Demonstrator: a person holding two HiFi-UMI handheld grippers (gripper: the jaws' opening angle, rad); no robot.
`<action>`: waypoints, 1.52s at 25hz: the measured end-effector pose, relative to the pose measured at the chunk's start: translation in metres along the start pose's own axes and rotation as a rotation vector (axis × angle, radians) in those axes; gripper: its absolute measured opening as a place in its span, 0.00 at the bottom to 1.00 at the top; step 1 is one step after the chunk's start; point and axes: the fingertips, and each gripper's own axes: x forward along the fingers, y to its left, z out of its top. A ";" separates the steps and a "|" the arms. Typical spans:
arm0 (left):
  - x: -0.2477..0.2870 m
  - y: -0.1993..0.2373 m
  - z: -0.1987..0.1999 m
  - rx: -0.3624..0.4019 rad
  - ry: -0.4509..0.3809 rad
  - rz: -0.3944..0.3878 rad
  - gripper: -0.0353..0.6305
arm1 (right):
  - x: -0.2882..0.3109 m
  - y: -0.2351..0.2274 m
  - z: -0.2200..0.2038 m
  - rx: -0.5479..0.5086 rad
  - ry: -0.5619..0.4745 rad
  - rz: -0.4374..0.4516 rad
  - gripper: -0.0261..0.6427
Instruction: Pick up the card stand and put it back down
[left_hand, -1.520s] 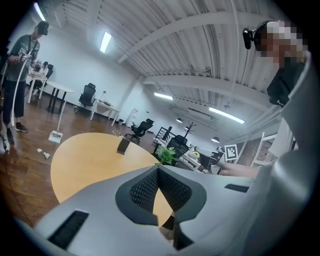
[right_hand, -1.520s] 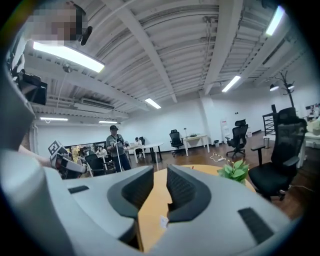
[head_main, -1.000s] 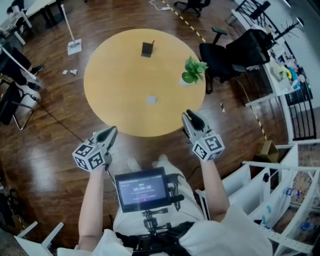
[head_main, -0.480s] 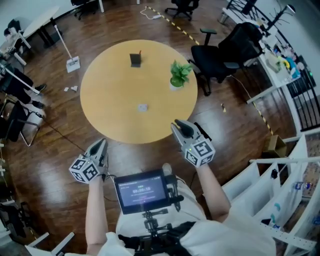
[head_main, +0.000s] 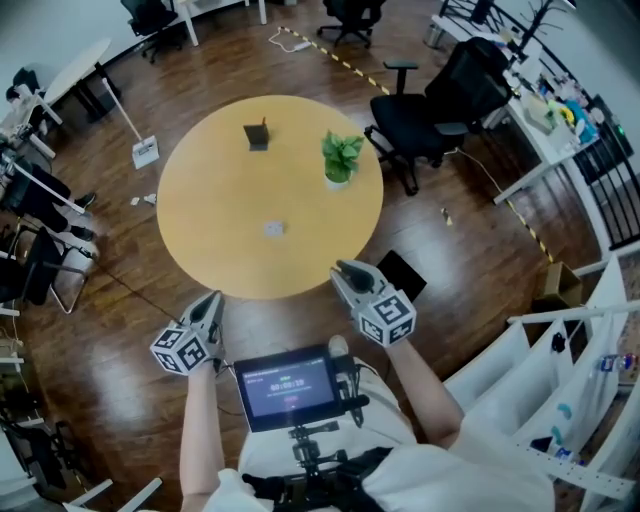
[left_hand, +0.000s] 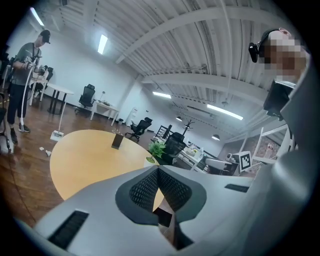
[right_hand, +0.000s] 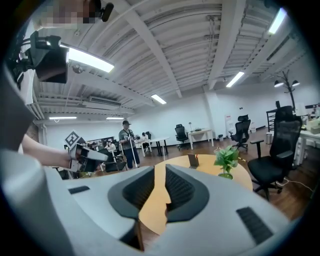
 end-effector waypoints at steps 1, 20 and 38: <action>0.003 -0.005 0.000 0.006 0.004 -0.002 0.04 | -0.003 0.000 -0.002 -0.002 0.002 0.007 0.15; 0.043 -0.096 -0.037 0.035 -0.011 0.010 0.04 | -0.089 -0.062 -0.022 -0.031 0.002 0.018 0.15; 0.063 -0.143 -0.080 0.042 0.051 -0.021 0.04 | -0.155 -0.082 -0.083 -0.014 0.027 -0.056 0.15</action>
